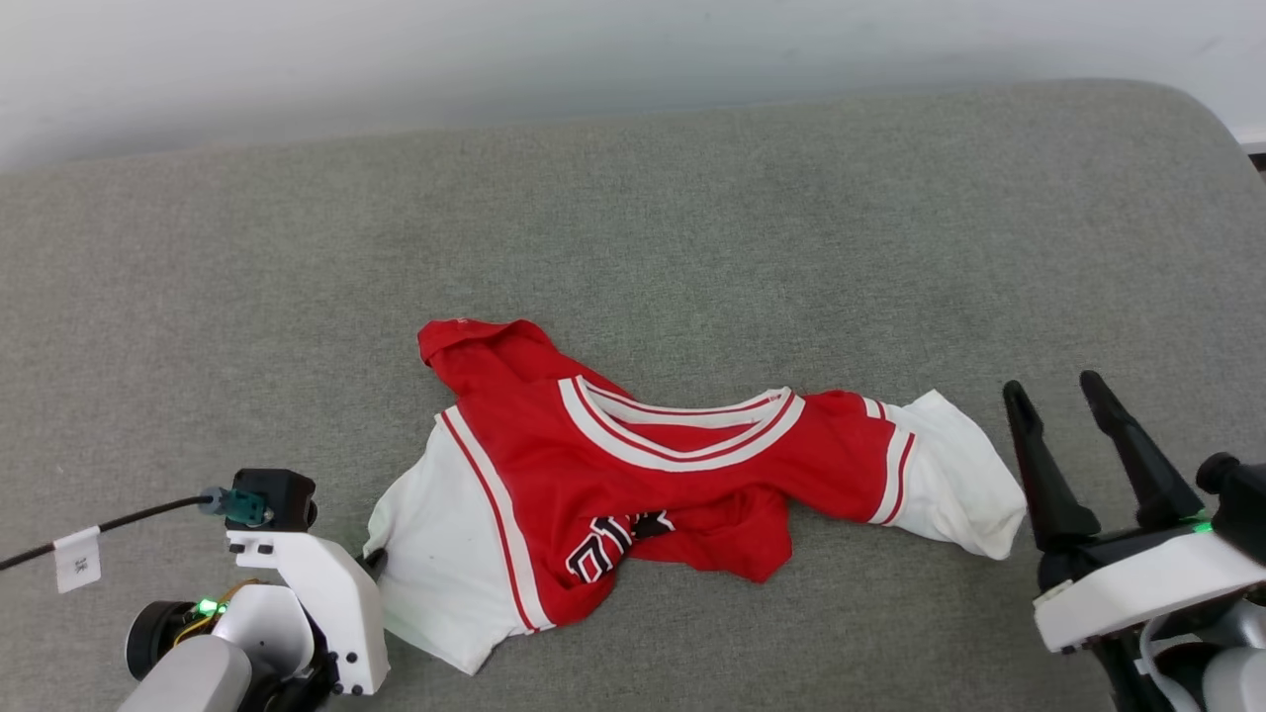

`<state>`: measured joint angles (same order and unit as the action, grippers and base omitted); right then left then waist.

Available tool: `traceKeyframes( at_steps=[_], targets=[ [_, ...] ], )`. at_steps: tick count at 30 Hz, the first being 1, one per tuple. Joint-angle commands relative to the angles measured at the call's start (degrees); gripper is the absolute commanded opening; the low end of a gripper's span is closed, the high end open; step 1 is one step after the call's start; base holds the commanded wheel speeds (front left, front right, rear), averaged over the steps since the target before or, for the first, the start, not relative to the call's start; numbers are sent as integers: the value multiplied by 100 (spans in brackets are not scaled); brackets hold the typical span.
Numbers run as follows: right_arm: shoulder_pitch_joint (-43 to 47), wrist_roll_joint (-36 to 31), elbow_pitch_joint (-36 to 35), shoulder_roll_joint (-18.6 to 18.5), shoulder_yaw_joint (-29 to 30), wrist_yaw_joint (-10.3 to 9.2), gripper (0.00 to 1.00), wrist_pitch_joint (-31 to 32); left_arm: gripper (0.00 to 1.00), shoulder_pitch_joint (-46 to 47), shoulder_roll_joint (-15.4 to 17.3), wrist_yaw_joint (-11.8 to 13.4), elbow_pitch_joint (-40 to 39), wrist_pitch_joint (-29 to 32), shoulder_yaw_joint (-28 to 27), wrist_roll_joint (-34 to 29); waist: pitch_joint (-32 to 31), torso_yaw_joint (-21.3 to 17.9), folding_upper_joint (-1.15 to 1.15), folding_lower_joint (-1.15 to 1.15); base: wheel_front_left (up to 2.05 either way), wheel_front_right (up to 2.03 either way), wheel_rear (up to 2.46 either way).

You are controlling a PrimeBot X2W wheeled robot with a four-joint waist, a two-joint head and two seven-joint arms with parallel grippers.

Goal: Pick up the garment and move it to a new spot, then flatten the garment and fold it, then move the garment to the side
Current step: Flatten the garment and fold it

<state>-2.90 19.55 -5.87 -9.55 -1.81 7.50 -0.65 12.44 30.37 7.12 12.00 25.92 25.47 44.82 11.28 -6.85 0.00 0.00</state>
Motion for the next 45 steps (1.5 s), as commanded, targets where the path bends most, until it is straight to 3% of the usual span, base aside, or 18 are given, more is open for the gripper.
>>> traceKeyframes(
  at_steps=[1,3,8,14,21,30,31,32,33,38,45],
  targets=[
    [58,113,14,-78,106,-2,100,146,0,0,-28,51,47,-240,-3,-146,-84,43,0,0,0,0,0],
    [92,266,80,-159,234,-2,100,433,0,-18,-40,117,-54,-533,-85,-234,-134,73,0,0,0,0,0],
    [194,669,431,-479,714,-2,100,1923,0,-82,-76,334,-439,-1093,-194,-478,-181,176,0,0,0,0,0],
    [23,950,772,-694,930,-2,100,3707,0,-12,-51,557,-1087,-1289,-163,-755,-82,339,0,0,0,0,0],
    [-261,953,1029,-629,676,-2,100,4453,0,129,-107,694,-1638,-1255,-16,-984,155,504,0,0,0,0,0],
    [-586,1176,1927,-619,237,-2,100,4534,0,191,-183,750,-1834,-1266,105,-1067,387,625,0,0,0,0,0],
    [-591,1193,1997,-607,185,-2,55,4557,0,174,-192,746,-1816,-1279,108,-1052,379,628,0,0,0,0,0],
    [-592,1240,2041,-595,141,-2,15,4547,0,142,-208,740,-1797,-1282,109,-1020,365,627,0,0,0,0,0],
    [-595,1270,2066,-596,105,-2,0,4536,0,116,-208,734,-1778,-1288,107,-1012,348,620,0,0,0,0,0],
    [-672,1356,2027,-759,96,-2,0,4432,0,64,-223,713,-1709,-1371,75,-942,204,599,0,0,0,0,0],
    [-789,1106,1195,-989,159,-2,0,3991,0,133,-111,775,-1769,-1681,-102,-1057,-147,538,0,0,0,0,0]
  ],
)
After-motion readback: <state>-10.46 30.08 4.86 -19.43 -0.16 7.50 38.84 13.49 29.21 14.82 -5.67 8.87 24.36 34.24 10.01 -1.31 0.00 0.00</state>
